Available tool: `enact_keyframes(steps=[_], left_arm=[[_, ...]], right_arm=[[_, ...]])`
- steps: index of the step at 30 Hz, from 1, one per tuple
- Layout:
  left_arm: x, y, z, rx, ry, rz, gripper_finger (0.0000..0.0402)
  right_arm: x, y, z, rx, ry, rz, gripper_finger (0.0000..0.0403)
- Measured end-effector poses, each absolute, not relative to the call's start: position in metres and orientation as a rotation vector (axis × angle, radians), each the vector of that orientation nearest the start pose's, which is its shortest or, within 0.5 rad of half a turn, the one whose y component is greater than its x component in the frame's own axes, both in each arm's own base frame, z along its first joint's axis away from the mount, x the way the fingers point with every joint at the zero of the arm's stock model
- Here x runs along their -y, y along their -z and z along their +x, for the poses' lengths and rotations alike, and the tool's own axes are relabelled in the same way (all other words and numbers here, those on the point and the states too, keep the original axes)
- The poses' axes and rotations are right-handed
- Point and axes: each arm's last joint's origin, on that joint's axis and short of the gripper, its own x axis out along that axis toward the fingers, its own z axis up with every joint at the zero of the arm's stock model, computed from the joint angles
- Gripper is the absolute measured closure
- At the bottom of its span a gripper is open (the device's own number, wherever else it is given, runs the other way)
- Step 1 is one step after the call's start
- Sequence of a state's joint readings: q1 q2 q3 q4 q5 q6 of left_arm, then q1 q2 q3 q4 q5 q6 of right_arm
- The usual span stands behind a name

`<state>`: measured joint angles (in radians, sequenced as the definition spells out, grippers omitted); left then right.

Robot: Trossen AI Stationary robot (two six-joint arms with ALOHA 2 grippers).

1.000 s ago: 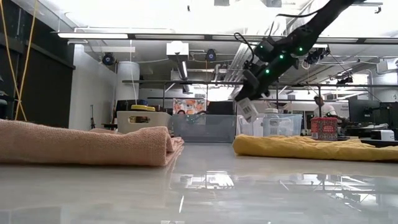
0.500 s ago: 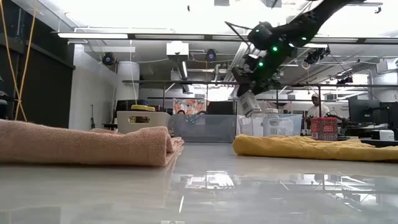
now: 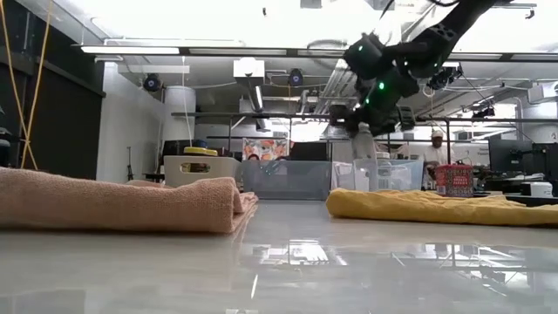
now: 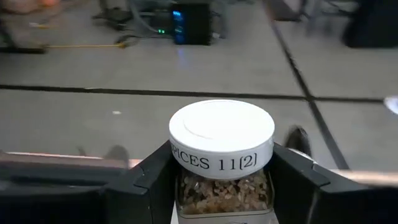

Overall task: Sort spices by type
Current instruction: Put the white seasoning bottle into the transparent bin, then put the bottom red seasoning can into the black bin

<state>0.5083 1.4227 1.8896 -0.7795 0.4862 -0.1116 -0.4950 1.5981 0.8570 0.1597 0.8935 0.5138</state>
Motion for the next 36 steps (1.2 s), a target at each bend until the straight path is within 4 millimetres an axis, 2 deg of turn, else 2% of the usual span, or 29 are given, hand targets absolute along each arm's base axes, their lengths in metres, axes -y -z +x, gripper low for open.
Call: enact_keyframes(steps=[13,19,27,32,36], left_arm=[[-0.116,-0.5,0.235,-0.273,-0.039,-0.258,0.0197],[-0.116,-0.5,0.235,-0.274,-0.035,-0.233,0.0197],[-0.116,-0.5,0.235,-0.274,-0.034,-0.226,0.0197],[-0.116,-0.5,0.235,-0.274,-0.033,-0.224,0.0197],[-0.116,-0.5,0.235,-0.275,-0.033,-0.225,0.0197]], right_arm=[[0.181,-0.165,0.281,-0.142,1.578,0.384,0.021],[0.187,-0.158,0.283,-0.127,1.602,0.362,0.021],[0.188,-0.156,0.285,-0.196,1.566,0.304,0.0209],[0.189,-0.156,0.284,-0.201,1.564,0.305,0.0153],[0.189,-0.156,0.285,-0.197,1.562,0.31,0.0139]])
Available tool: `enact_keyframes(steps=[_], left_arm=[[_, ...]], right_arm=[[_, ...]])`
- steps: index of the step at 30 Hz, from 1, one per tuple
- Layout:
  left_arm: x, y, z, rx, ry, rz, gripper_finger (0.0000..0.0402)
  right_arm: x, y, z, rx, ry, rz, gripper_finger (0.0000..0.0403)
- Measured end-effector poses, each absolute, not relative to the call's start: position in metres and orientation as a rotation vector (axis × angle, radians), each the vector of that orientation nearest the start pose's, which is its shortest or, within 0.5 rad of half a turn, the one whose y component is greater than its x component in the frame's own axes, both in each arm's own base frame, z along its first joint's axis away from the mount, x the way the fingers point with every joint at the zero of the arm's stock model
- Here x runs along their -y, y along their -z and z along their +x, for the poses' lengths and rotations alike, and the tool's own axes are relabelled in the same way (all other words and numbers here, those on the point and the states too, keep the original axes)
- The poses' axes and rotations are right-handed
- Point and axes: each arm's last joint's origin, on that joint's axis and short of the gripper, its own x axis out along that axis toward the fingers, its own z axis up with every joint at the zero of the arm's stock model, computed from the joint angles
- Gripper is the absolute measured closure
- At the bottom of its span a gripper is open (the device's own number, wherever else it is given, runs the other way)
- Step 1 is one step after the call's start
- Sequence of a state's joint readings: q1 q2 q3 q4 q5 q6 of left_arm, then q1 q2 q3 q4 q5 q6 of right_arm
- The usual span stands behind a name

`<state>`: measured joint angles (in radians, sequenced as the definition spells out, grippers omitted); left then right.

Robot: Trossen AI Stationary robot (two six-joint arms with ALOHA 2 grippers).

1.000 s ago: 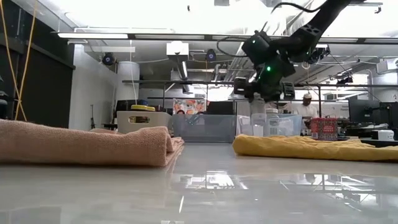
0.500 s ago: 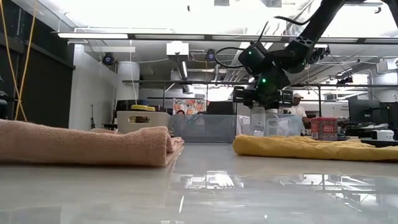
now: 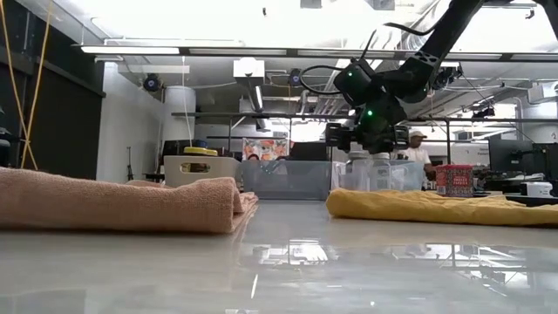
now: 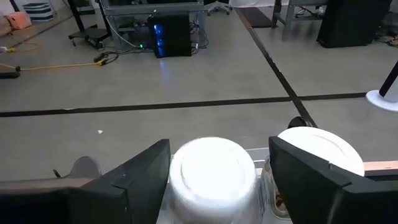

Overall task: Sort spices by type
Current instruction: Put the bottom red seasoning can into the black bin

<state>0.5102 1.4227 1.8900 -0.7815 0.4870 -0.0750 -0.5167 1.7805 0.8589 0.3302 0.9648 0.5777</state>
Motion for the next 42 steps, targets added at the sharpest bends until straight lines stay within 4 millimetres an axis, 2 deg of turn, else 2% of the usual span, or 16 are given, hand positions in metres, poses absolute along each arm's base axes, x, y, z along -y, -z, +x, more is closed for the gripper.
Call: enact_keyframes(steps=[8,13,20,27,30,33,38,42], left_arm=[[-0.116,-0.499,0.235,-0.281,-0.034,-0.228,0.0197],[-0.116,-0.499,0.235,-0.281,-0.034,-0.228,0.0197],[-0.116,-0.499,0.235,-0.281,-0.03,-0.202,0.0197],[-0.116,-0.499,0.235,-0.285,-0.031,-0.203,0.0197],[-0.116,-0.498,0.234,-0.291,-0.031,-0.207,0.0197],[-0.114,-0.497,0.235,-0.307,-0.027,-0.23,0.0197],[-0.097,-0.489,0.241,-0.387,0.034,-0.275,0.0197],[-0.074,-0.477,0.261,-0.471,0.129,-0.315,0.0197]], right_arm=[[0.189,-0.157,0.284,-0.192,1.556,0.312,0.0135],[0.185,-0.171,0.283,-0.242,1.513,0.24,0.0134],[0.178,-0.221,0.27,-0.175,1.476,0.176,0.0133],[0.164,-0.283,0.24,-0.086,1.37,0.117,0.0133],[0.155,-0.301,0.226,-0.057,1.251,0.151,0.0133],[0.146,-0.31,0.216,-0.06,1.078,0.231,0.0133],[0.129,-0.308,0.215,-0.167,0.711,0.362,0.0133],[0.114,-0.303,0.224,-0.242,0.511,0.41,0.0133]])
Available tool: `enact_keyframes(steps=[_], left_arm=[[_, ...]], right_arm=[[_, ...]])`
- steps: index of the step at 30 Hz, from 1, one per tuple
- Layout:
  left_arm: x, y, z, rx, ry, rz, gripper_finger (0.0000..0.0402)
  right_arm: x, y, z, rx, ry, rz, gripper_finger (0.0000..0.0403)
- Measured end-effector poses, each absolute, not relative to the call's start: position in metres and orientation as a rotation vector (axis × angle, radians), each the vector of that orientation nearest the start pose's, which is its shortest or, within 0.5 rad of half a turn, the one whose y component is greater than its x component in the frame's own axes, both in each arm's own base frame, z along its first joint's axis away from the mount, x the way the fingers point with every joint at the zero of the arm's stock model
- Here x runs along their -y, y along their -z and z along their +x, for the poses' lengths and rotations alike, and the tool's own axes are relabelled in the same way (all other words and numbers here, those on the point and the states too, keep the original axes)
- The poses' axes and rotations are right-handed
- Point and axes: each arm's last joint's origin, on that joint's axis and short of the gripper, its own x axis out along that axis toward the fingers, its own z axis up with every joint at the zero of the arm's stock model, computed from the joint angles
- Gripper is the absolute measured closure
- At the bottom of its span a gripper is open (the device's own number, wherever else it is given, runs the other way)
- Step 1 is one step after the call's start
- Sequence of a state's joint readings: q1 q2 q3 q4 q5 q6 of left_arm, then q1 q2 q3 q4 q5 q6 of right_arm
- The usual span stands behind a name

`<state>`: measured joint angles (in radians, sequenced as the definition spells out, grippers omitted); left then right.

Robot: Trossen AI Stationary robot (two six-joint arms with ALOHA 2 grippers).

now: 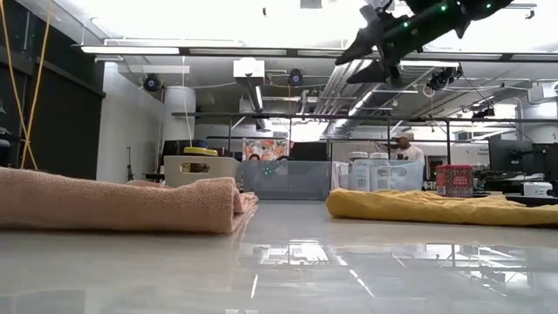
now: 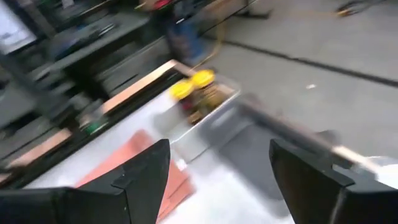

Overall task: Sort spices by type
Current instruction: Put the bottom red seasoning can into the black bin

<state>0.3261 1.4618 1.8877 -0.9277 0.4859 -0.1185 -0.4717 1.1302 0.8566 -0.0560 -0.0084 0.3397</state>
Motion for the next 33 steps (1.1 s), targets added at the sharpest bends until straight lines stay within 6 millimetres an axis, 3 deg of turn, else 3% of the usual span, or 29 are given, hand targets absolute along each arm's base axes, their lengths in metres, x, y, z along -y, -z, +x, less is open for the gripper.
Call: enact_keyframes(steps=[3,7,11,17,23,29,33], left_arm=[[-0.049,-0.462,0.283,-0.537,0.218,-0.341,0.0197],[-0.008,-0.425,0.308,-0.707,0.309,-0.408,0.0197],[0.036,-0.379,0.308,-0.969,0.317,-0.484,0.0197],[0.095,-0.318,0.268,-1.338,0.238,-0.429,0.0197],[0.158,-0.279,0.203,-1.548,0.339,-0.217,0.0197],[0.194,-0.274,0.142,-1.412,0.316,-0.028,0.0197],[0.204,-0.269,0.119,-1.329,0.326,0.036,0.0197]], right_arm=[[0.103,-0.301,0.229,-0.271,0.453,0.386,0.0133],[0.092,-0.301,0.234,-0.289,0.397,0.324,0.0133],[0.084,-0.3,0.236,-0.311,0.355,0.279,0.0133],[0.066,-0.298,0.241,-0.343,0.24,0.359,0.0133],[0.033,-0.297,0.247,-0.363,0.129,0.492,0.0133],[-0.004,-0.299,0.25,-0.337,0.154,0.607,0.0133],[-0.021,-0.299,0.249,-0.305,0.225,0.648,0.0133]])
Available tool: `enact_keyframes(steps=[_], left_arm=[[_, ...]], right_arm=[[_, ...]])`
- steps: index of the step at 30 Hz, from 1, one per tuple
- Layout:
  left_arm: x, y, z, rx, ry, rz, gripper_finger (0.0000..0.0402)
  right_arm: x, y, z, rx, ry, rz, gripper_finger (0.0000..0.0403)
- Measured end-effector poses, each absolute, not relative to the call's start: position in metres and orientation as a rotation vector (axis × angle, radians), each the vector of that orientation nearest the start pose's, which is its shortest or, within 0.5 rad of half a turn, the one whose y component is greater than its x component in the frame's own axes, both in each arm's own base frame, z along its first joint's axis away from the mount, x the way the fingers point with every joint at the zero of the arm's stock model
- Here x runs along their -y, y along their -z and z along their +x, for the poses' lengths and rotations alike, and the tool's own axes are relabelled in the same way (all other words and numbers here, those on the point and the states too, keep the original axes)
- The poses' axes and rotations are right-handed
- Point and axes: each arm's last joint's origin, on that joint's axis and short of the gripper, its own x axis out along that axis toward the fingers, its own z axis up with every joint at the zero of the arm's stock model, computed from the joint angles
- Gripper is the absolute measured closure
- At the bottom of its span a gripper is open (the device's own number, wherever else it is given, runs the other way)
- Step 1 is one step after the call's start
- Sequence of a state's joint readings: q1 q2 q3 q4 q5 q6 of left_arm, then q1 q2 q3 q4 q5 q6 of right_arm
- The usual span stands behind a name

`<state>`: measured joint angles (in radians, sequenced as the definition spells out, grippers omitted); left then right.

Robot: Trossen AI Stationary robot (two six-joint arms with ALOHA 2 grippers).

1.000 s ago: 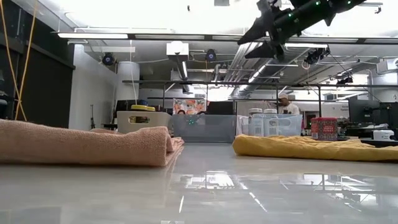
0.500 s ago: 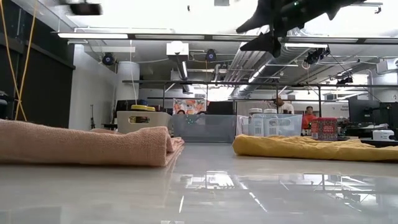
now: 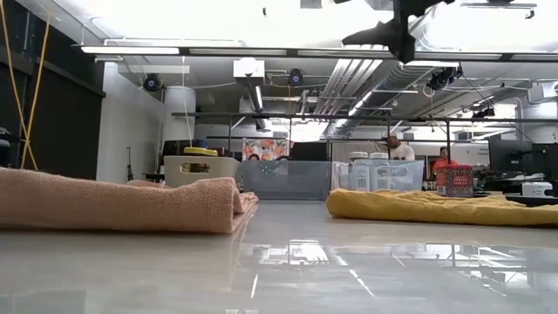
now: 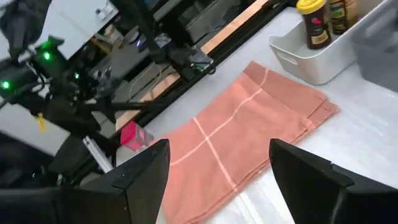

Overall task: Sort spices by type
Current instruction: Put the bottom red seasoning can into the black bin

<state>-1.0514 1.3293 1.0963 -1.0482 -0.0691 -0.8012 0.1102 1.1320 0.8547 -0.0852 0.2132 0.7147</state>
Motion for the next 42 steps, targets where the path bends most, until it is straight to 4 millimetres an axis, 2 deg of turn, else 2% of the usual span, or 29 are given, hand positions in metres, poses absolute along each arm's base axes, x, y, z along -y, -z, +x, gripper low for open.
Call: enact_keyframes(steps=[5,9,11,14,16,24,27,30,32,42], left_arm=[[0.208,-0.256,0.108,-1.387,0.307,0.049,0.0197],[0.209,-0.257,0.108,-1.384,0.29,-0.006,0.0212],[0.211,-0.258,0.109,-1.373,0.288,-0.044,0.0248],[0.211,-0.257,0.108,-1.392,0.249,-0.089,0.0349],[0.211,-0.257,0.109,-1.395,0.213,-0.127,0.0385],[0.206,-0.255,0.112,-1.373,0.114,-0.141,0.0401],[0.207,-0.244,0.117,-1.383,0.118,-0.131,0.0401],[0.215,-0.231,0.123,-1.418,0.204,-0.131,0.0401],[0.216,-0.222,0.125,-1.464,0.184,-0.1,0.0401],[0.22,-0.218,0.128,-1.477,0.137,-0.153,0.0401]], right_arm=[[-0.034,-0.299,0.247,-0.273,0.279,0.667,0.0133],[-0.039,-0.3,0.246,-0.261,0.298,0.664,0.0133],[-0.039,-0.3,0.246,-0.263,0.297,0.652,0.0133],[-0.039,-0.299,0.246,-0.267,0.294,0.631,0.0133],[-0.039,-0.299,0.245,-0.274,0.294,0.618,0.0133],[-0.038,-0.295,0.244,-0.319,0.309,0.585,0.0133],[-0.038,-0.293,0.243,-0.334,0.315,0.58,0.0133],[-0.038,-0.292,0.243,-0.343,0.317,0.577,0.0133],[-0.038,-0.292,0.242,-0.353,0.318,0.577,0.0133],[-0.038,-0.291,0.242,-0.357,0.312,0.576,0.0133]])
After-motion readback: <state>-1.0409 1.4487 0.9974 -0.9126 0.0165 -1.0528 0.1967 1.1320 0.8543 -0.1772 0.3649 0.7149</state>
